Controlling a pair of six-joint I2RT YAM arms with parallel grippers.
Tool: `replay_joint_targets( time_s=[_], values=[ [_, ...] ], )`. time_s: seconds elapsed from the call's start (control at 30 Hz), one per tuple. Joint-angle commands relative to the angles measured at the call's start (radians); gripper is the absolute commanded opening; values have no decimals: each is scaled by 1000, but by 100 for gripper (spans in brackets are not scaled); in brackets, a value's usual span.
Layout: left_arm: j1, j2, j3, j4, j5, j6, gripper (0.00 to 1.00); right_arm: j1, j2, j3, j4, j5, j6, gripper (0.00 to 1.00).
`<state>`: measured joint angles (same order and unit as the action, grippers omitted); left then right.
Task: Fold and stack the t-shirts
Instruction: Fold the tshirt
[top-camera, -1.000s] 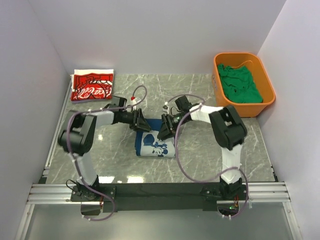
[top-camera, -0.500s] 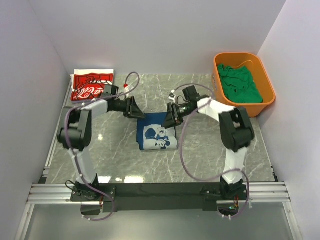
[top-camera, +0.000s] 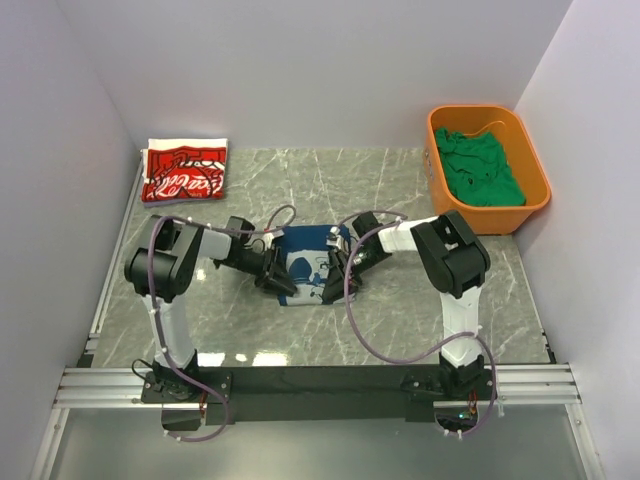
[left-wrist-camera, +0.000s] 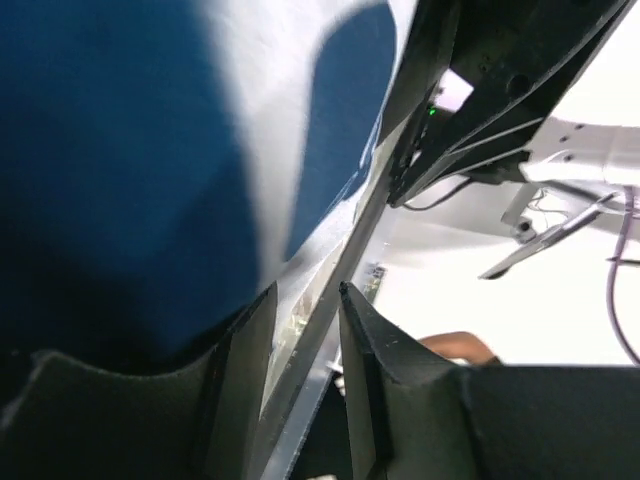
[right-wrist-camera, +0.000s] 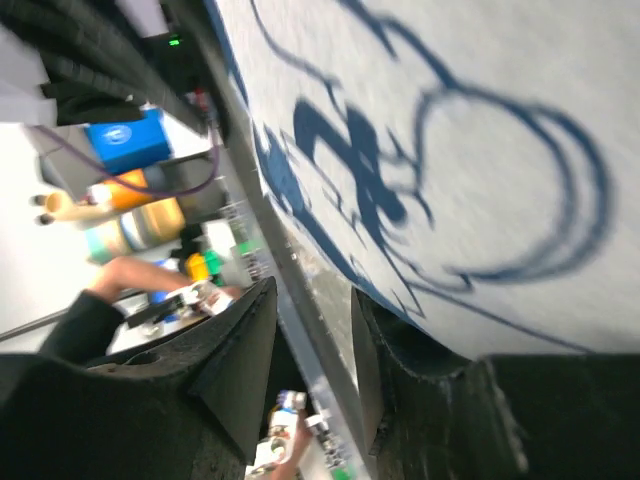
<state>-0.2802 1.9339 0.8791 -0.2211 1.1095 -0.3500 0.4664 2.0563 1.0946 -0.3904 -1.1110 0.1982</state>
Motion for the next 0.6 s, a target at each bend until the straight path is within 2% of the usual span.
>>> replay_joint_targets(
  time_s=[0.0, 0.1, 0.23, 0.3, 0.37, 0.47, 0.5, 0.57],
  values=[
    [68, 57, 78, -62, -154, 115, 40, -40, 36, 14, -45, 146, -107, 44],
    [110, 62, 124, -125, -162, 184, 41, -48, -19, -24, -65, 157, -132, 44],
    [124, -53, 133, -228, -65, 310, 42, -41, -155, -7, -128, 158, -175, 42],
    [144, -168, 132, -279, -53, 399, 43, -41, -255, 36, -148, 203, -177, 41],
    [173, -286, 133, -267, -60, 375, 45, -31, -316, 65, -136, 259, -178, 42],
    [245, -413, 194, -213, -137, 301, 50, 56, -413, 114, -91, 471, -238, 43],
    [278, -440, 214, -199, -172, 287, 53, 124, -439, 131, -78, 588, -258, 44],
    [359, -495, 259, -134, -238, 196, 63, 199, -446, 146, -58, 689, -313, 44]
  ],
)
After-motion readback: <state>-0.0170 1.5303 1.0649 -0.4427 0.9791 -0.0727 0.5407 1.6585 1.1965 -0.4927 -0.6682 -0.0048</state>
